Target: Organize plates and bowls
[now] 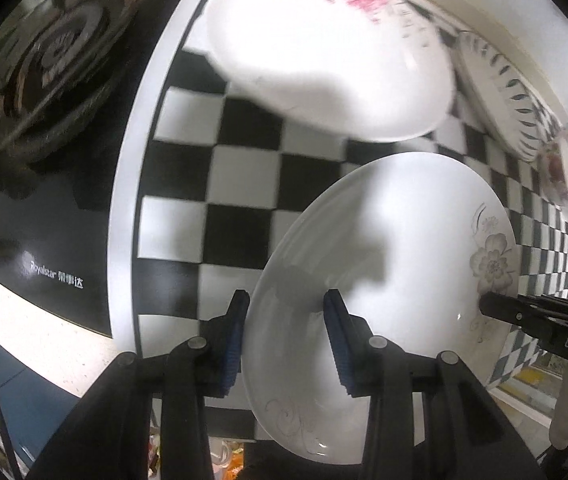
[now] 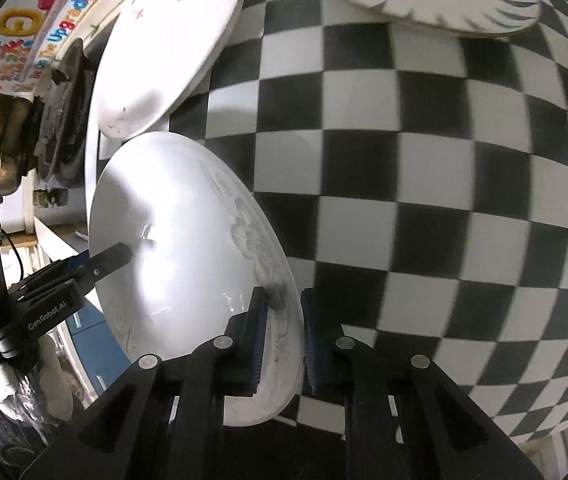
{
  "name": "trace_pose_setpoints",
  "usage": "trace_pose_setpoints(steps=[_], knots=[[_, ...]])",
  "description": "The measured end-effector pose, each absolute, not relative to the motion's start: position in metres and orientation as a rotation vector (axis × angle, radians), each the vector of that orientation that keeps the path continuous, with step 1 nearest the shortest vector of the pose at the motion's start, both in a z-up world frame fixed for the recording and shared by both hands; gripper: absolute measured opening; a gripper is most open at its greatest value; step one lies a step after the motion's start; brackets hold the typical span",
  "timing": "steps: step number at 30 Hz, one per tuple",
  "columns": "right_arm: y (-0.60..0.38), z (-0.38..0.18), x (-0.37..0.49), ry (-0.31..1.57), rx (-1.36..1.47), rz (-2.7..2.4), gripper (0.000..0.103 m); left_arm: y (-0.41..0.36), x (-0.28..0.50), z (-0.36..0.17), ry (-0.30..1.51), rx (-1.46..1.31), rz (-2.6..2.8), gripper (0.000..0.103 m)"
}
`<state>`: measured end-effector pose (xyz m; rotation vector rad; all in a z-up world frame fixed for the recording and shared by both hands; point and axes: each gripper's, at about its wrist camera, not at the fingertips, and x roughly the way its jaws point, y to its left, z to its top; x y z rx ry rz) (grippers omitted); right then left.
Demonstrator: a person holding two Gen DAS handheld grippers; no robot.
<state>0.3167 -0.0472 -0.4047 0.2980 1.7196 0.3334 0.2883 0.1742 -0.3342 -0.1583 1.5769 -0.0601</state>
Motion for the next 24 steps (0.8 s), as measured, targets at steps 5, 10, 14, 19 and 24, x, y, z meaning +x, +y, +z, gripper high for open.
trace_pose_setpoints(steps=[5, 10, 14, 19, 24], knots=[[-0.079, -0.379, 0.319, 1.684, 0.334, 0.321, 0.019, 0.136, 0.29, -0.302, 1.543, -0.129, -0.098, 0.035], [-0.119, -0.359, 0.319, 1.641, 0.364, 0.296, 0.019, 0.119, 0.301, -0.299, 1.521, -0.098, -0.141, 0.035], [-0.155, -0.346, 0.321, 1.617, 0.383, 0.277, 0.019, 0.118, 0.317, -0.302, 1.515, -0.076, -0.175, 0.035], [-0.207, -0.344, 0.315, 1.604, 0.417, 0.249, 0.019, 0.082, 0.326, -0.311, 1.525, -0.056, -0.203, 0.035], [-0.227, -0.361, 0.31, 1.617, 0.431, 0.218, 0.019, 0.052, 0.334, -0.33, 1.553, -0.042, -0.215, 0.035]])
